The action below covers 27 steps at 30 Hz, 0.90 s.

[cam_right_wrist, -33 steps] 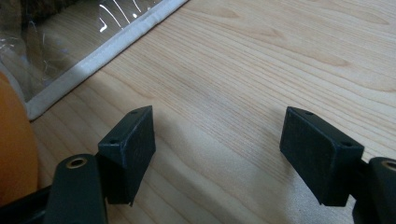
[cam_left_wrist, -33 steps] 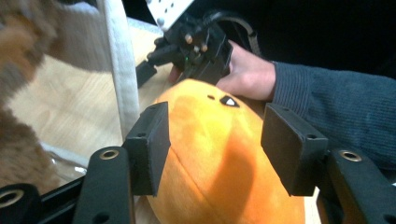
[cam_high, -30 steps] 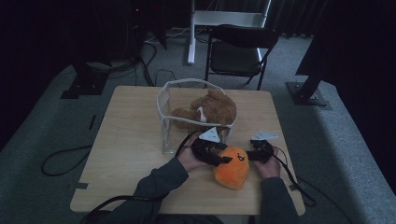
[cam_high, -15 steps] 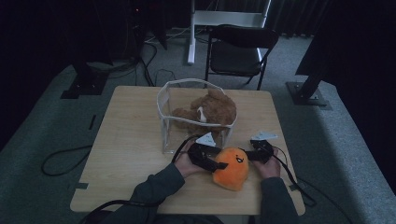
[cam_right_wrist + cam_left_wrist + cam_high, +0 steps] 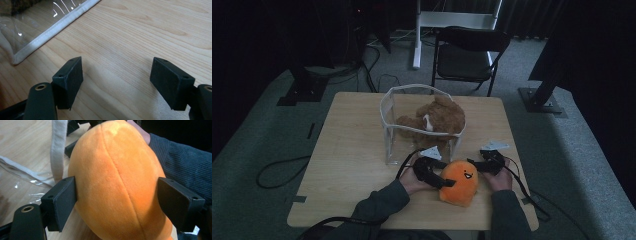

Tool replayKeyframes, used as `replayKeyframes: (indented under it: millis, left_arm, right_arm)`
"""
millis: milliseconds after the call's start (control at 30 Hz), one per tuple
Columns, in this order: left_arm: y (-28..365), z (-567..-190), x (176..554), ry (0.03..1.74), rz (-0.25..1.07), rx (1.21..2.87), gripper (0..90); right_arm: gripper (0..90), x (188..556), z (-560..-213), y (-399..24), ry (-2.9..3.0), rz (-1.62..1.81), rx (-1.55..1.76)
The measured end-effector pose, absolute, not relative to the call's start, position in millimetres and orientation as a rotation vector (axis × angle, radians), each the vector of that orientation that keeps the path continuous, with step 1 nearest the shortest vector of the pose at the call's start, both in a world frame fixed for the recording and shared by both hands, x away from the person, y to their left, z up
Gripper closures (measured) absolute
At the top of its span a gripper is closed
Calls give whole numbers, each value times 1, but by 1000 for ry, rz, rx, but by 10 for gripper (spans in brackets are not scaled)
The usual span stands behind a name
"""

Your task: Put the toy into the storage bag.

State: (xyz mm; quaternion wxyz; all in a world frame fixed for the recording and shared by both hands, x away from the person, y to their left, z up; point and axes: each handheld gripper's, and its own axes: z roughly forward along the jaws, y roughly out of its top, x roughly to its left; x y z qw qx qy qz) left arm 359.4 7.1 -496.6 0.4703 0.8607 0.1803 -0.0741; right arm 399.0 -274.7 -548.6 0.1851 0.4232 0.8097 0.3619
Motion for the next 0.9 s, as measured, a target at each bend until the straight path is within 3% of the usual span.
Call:
replayKeyframes:
  millis: [200, 600, 900]
  left_arm:
    - [6, -499, 359, 452, -192, 2118, 225]
    - [10, -496, 357, 447, -157, 2112, 472]
    - [15, -495, 360, 442, -199, 2080, 535]
  right_arm:
    - [255, 399, -549, -275, 2281, 1020, 1193]
    - [255, 399, -549, -275, 2282, 1019, 1192]
    - [254, 399, -549, -275, 2283, 1018, 1192]
